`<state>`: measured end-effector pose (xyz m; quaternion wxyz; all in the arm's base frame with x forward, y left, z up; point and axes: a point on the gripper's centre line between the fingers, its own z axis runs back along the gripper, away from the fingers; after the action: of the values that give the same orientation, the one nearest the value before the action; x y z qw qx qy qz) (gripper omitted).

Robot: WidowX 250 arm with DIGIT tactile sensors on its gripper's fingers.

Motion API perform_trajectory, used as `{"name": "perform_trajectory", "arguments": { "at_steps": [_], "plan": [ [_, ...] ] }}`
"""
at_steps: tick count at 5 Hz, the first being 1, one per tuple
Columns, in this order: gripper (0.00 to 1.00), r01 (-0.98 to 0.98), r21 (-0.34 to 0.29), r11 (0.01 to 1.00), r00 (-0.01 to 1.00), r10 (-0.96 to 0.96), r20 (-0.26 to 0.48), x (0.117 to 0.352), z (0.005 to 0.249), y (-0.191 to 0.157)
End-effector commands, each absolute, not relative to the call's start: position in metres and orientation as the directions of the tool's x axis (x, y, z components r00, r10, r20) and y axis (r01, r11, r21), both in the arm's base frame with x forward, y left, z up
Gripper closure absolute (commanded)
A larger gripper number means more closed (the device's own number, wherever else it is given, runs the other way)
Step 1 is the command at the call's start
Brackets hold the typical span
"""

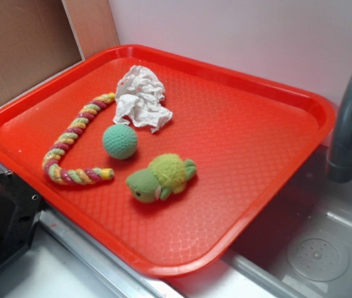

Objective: Grab the white paper.

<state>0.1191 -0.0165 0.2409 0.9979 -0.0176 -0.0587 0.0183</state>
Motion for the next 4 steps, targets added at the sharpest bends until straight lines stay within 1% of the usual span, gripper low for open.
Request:
{"name": "perform_trajectory", "arguments": {
  "at_steps": [1, 2, 3, 4],
  "plan": [
    [0.0, 0.185, 0.0, 0.983, 0.973, -0.183, 0.144, 0.199, 0.174, 0.009],
    [0.0, 0.398, -0.015, 0.917, 0.9, -0.388, 0.199, 0.226, 0.148, 0.004],
    [0.0, 0.482, 0.043, 0.875, 0.86, -0.483, 0.164, 0.243, 0.115, -0.002],
    [0.0, 0.46, 0.064, 0.886, 0.879, -0.464, 0.106, 0.256, 0.083, 0.005]
  ]
}}
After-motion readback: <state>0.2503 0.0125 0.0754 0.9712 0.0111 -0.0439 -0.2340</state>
